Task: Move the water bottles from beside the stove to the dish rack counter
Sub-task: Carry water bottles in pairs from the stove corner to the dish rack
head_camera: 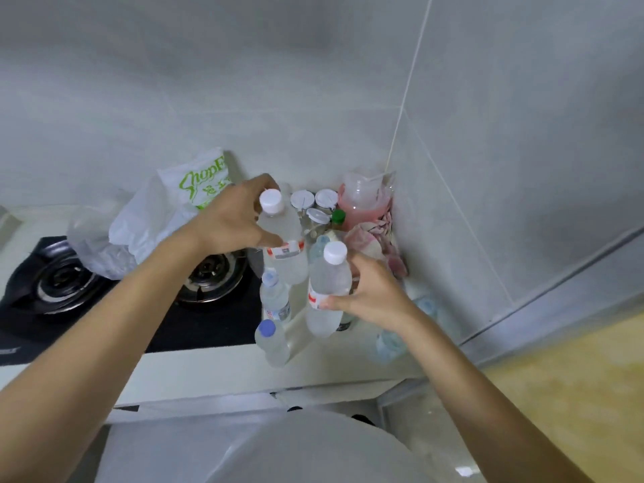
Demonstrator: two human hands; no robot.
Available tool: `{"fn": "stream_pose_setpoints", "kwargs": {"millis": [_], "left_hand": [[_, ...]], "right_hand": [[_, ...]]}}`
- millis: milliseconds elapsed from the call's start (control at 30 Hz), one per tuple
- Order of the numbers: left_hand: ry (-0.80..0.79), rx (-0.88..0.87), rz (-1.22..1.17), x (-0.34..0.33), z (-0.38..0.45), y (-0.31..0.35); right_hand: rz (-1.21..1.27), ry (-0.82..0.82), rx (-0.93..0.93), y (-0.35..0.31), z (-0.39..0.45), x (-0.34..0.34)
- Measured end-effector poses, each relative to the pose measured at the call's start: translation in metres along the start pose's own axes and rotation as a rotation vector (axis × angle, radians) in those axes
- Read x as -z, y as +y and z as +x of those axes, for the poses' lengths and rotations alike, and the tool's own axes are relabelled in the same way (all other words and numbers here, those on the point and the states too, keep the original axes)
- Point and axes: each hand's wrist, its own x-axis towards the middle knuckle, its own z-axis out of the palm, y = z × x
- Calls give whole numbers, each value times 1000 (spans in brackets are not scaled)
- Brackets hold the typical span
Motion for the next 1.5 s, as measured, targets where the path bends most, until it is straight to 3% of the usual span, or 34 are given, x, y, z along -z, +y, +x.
{"fn": "stream_pose_setpoints", "kwargs": {"millis": [200,367,500,667,1000,1300,1500], "left_hand": [[314,72,-468,51,-70,5],[651,62,-832,48,-138,-3],[885,76,-962,44,-200,-10],[1097,152,-910,53,-293,-39],[1271,324,-741,112,-537,-119],[1758,548,-666,148,-763,-162],[1999,759,-557,152,-897,-195]], "right_hand": [[320,-13,146,-62,17,33],[626,-212,181,-99,29,0],[792,-412,143,-133,21,-60],[873,-622,77,-177,-9,-153],[803,-904,61,-304,-99,-379],[654,-1343,109,-430,-205,-599],[565,-1619,98,-477,-289,-752]]}}
